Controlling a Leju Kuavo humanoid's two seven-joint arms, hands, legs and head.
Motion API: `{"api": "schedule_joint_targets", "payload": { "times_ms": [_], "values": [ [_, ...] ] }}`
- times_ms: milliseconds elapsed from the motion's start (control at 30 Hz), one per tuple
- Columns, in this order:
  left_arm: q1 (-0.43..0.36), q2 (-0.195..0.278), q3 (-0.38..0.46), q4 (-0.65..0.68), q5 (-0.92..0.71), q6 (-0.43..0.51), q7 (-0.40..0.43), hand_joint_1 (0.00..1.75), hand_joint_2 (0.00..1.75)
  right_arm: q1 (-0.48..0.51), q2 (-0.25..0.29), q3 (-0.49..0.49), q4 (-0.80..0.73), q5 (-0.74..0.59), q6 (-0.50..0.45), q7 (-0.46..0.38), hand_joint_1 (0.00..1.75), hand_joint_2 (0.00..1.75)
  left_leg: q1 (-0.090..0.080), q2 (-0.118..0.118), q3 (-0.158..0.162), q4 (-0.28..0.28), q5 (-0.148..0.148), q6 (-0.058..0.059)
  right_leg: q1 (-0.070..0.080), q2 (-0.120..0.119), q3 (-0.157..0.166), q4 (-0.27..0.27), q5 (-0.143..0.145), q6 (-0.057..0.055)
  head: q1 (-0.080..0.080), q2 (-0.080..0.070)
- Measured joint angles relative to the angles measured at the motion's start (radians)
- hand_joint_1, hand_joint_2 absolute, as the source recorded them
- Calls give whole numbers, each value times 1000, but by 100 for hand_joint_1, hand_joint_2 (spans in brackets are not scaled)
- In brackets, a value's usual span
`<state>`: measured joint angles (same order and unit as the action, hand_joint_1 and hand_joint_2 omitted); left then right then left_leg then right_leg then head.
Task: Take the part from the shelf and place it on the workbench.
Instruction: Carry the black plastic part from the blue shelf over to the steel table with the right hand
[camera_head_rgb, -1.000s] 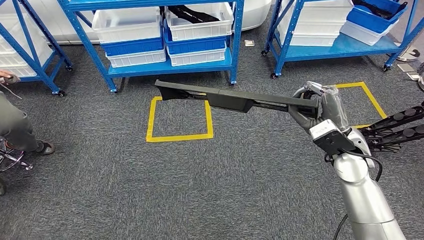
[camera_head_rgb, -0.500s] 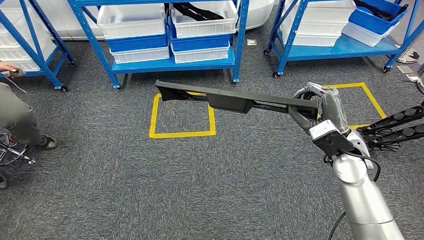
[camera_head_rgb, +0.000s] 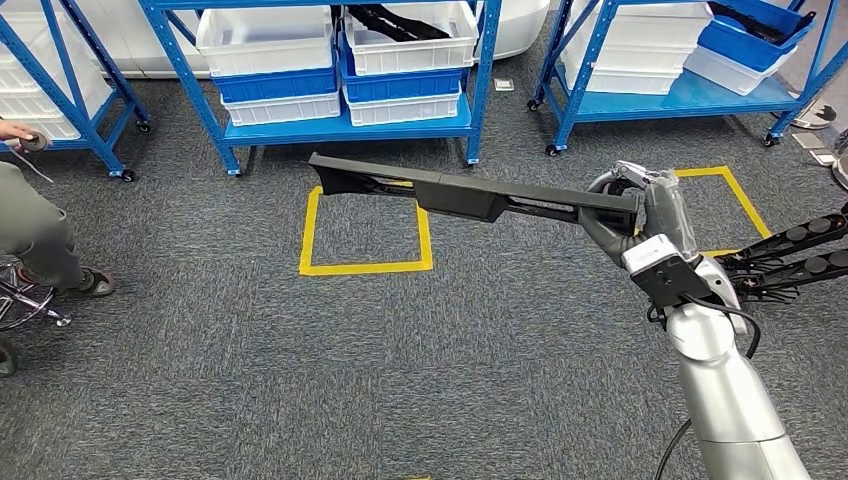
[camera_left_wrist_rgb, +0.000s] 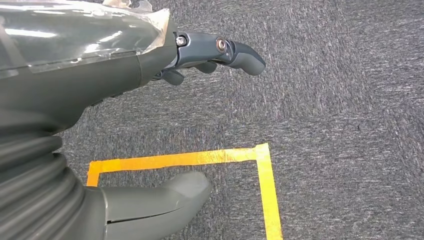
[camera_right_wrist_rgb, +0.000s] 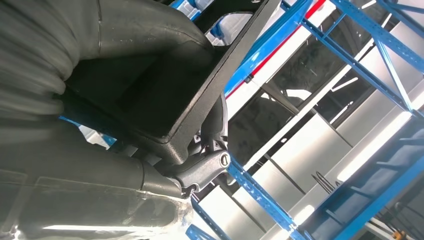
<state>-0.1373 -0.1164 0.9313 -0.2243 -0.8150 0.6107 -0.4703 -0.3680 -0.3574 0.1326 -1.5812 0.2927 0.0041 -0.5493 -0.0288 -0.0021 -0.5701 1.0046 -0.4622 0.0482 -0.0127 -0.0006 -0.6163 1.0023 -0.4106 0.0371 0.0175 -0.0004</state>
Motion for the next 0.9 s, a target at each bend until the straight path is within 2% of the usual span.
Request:
{"api": "schedule_joint_targets", "payload": {
  "times_ms": [233,300,333,367,433,467,500,533,567,600,633,667,700,767,800,833,900],
  "values": [
    [4,1,1,0,5,2,-6,0,175,-10,6,1,12,-14,6,0,175,175,-1,-1,-8,7,1,7,-15,0,-2,-3,7,10,-1,0],
    [5,1,2,0,6,2,-8,0,175,-11,6,1,12,-15,6,0,175,175,4,3,-4,-3,10,16,-13,1,-6,-1,5,15,-1,0],
    [4,0,2,0,6,2,-9,0,175,-11,6,1,12,-16,6,0,175,175,7,6,-2,-10,17,22,-11,1,-15,16,-6,15,0,0],
    [4,0,2,0,7,2,-10,0,175,-12,5,1,12,-16,6,0,175,175,11,10,-2,-16,23,28,-10,0,-33,54,-30,11,2,0],
    [5,1,2,0,7,3,-11,0,175,-12,5,1,13,-17,6,0,175,175,13,16,-8,-18,28,33,-13,0,-90,187,-95,3,5,0],
    [6,0,2,0,7,5,-12,0,175,-10,5,1,14,-17,6,0,175,175,13,18,-11,-18,29,32,-15,0,-116,251,-121,4,7,0],
    [6,0,2,0,7,6,-13,0,175,-8,5,1,16,-17,6,0,175,175,13,21,-14,-18,31,31,-16,0,-127,287,-132,9,7,0],
    [7,-1,2,0,7,9,-14,0,175,-6,5,1,17,-17,6,0,175,175,14,24,-15,-17,32,29,-18,0,-116,279,-127,18,7,0],
    [7,-2,2,0,7,11,-15,0,175,-6,5,1,18,-17,6,0,175,175,16,27,-17,-15,32,25,-21,-3,-84,231,-109,28,8,0],
    [7,-2,2,0,7,12,-15,0,175,-7,5,1,18,-17,6,0,175,175,18,30,-18,-11,31,20,-24,-10,-40,159,-86,38,8,0],
    [7,-1,2,0,7,14,-15,0,175,-8,5,1,18,-17,6,0,175,175,17,33,-21,-5,28,14,-23,-18,0,91,-69,43,9,0],
    [7,0,3,0,7,16,-16,0,175,-9,5,1,19,-17,6,0,175,175,16,36,-23,1,25,6,-21,-21,27,43,-59,39,10,0],
    [7,1,3,0,7,17,-16,0,175,-10,5,1,19,-17,6,0,175,175,14,38,-26,6,23,0,-18,-23,39,20,-56,31,9,0],
    [8,1,3,0,7,18,-17,0,175,-8,5,1,19,-17,6,0,175,175,15,44,-29,9,24,-10,-16,-12,39,15,-54,8,7,0],
    [8,1,3,0,7,18,-17,0,175,-8,5,1,19,-16,6,0,175,175,17,45,-31,11,23,-14,-18,-8,38,15,-52,1,5,0],
    [8,1,3,0,7,18,-17,0,175,-8,5,1,19,-16,6,0,175,175,21,41,-35,21,13,-19,-20,-4,37,14,-49,-7,4,0],
    [8,1,3,0,7,18,-17,0,175,-9,6,2,19,-16,6,0,175,175,28,23,-65,95,-41,-31,-21,3,35,13,-43,-20,2,0]
  ]
}}
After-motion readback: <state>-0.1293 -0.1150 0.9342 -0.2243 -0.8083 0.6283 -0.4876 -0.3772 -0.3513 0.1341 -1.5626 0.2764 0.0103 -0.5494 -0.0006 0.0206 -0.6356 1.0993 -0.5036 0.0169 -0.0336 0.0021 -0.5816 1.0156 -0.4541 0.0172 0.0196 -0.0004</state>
